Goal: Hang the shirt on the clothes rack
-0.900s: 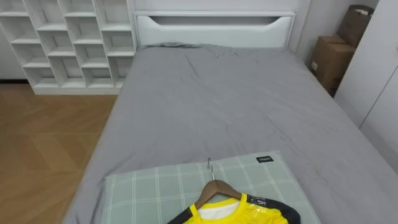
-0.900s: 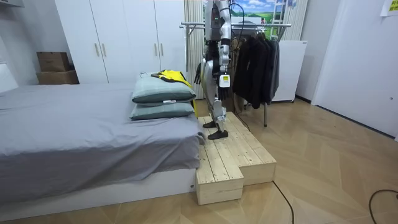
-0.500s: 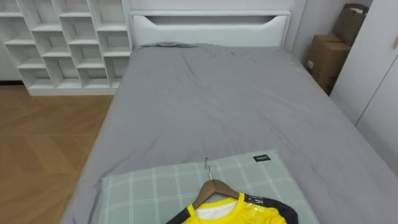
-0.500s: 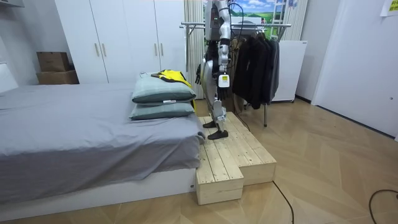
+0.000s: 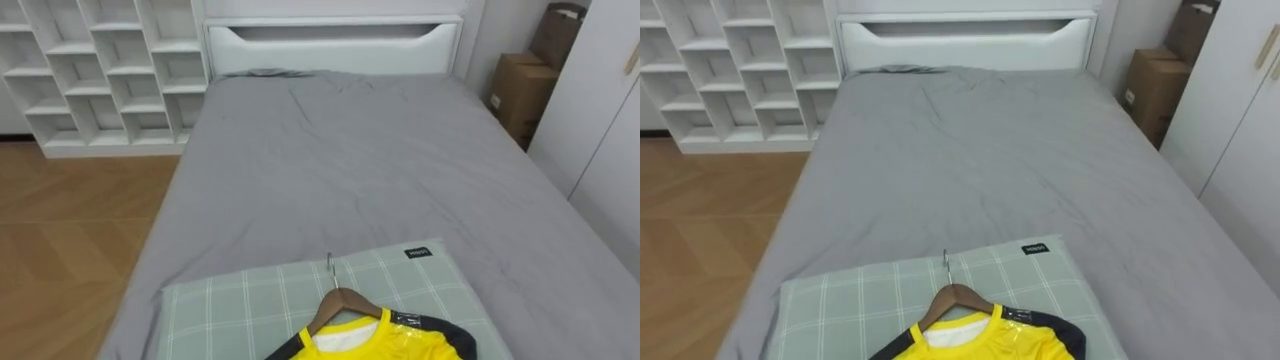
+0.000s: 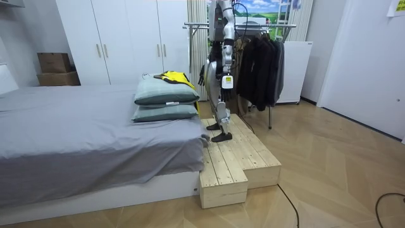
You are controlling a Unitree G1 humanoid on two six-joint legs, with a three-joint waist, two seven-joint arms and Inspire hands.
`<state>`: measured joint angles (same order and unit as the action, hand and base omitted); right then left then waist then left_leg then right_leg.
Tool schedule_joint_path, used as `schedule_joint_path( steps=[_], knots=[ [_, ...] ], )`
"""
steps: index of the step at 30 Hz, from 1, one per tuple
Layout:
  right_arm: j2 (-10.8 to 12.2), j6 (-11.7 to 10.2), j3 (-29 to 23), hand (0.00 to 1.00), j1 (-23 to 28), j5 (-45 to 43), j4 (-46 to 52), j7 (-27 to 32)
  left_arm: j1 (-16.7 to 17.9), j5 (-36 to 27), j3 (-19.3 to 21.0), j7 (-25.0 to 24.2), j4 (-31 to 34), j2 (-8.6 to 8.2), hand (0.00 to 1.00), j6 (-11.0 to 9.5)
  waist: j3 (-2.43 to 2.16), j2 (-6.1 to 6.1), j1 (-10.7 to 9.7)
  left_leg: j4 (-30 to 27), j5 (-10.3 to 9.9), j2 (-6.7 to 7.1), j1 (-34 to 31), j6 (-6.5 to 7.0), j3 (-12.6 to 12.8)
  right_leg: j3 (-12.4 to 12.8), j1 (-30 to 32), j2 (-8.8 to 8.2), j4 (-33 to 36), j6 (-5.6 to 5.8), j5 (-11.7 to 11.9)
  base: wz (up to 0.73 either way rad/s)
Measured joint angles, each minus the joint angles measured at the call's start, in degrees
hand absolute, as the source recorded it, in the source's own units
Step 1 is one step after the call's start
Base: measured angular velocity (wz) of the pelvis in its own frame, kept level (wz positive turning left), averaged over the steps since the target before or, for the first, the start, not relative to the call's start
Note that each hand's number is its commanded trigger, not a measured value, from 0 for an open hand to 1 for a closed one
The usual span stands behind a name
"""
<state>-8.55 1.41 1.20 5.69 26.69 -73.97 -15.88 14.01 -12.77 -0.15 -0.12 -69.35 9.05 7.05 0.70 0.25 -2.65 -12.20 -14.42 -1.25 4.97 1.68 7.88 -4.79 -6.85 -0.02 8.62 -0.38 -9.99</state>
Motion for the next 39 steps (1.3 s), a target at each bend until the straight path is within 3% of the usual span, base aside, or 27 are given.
schedule_joint_path(
  steps=[3, 10, 14, 19, 23, 28, 34, 39],
  knots=[
    [0.0, 0.1, -0.2, 0.0, 0.0, -0.1, -0.3, 0.4, 0.1, 0.4, 0.1, 1.1, 0.3, -0.05, 0.0, 0.0, 0.04, -0.15, 0.1, 0.0, 0.0, 0.04, 0.1, 0.0, 0.0, 0.0, 0.2, -0.08, -0.2, 0.03, -0.1, 0.0],
    [0.3, -0.1, 1.0, 0.0, -0.1, -1.6, 0.4, 2.9, 0.2, 8.6, 2.0, 6.7, 5.3, -0.08, 0.0, -0.2, -0.15, -1.12, 0.8, -0.2, 0.0, 0.46, 0.7, -0.03, 0.0, 0.1, -0.5, -0.09, -0.8, -0.08, -0.4, 0.01],
    [0.3, -0.3, 1.4, 0.0, 0.0, -3.4, 0.4, 3.5, -0.2, 11.6, 7.0, 12.5, 9.5, -0.34, 0.0, -3.7, -0.17, -1.26, 1.6, 0.6, 0.0, 0.47, 1.7, -0.05, -0.3, -0.4, -1.6, -0.12, -0.8, -0.08, -0.4, 0.05],
    [0.3, -1.1, 1.3, 0.0, -0.1, -4.4, 0.5, 4.3, 0.2, 15.2, 7.2, 20.4, 14.2, -0.34, 0.0, -7.1, -0.4, -0.88, 1.5, 0.9, 0.0, 0.58, 1.7, -0.05, -0.6, -0.8, -1.7, -0.17, -0.7, -0.06, -0.4, 0.03],
    [0.3, -1.7, 1.4, 0.0, 0.1, -4.3, 0.4, 4.8, -0.1, 19.8, 7.2, 26.8, 14.3, -0.31, 0.0, -9.5, -0.44, -0.74, 1.1, 0.9, 0.0, 0.72, 2.4, -0.05, -1.7, -1.9, -2.4, -0.21, -0.7, -0.07, -0.3, 0.13],
    [-0.2, -2.6, 1.4, 0.0, 0.2, -4.5, 0.6, 5.3, -0.5, 23.6, 7.2, 33.3, 16.2, -0.13, 0.0, -10.9, -0.51, -0.32, 1.3, 1.7, 0.0, 0.81, 2.5, -0.04, -2.1, -1.9, -2.2, -0.21, -0.5, -0.07, -0.3, 0.03],
    [-1.3, -3.0, 1.4, 0.0, 0.1, -5.8, 0.6, 5.3, -0.9, 31.5, 6.7, 39.5, 22.0, 1.39, 0.0, -13.0, -0.6, 0.33, 1.2, 1.6, 0.0, 0.97, 2.5, -0.03, -2.4, -2.3, -2.4, -0.34, -0.7, -0.06, -0.3, 0.02],
    [-1.7, -3.3, 1.0, 0.0, -0.3, -8.9, 0.6, 5.0, -1.4, 37.4, 6.1, 41.2, 25.5, 1.65, 0.0, -13.6, -0.61, 1.06, -0.1, 1.2, 0.1, 1.19, 2.6, -0.01, -3.4, -3.1, -3.1, -0.54, -0.9, -0.05, -0.3, 0.09]
  ],
)
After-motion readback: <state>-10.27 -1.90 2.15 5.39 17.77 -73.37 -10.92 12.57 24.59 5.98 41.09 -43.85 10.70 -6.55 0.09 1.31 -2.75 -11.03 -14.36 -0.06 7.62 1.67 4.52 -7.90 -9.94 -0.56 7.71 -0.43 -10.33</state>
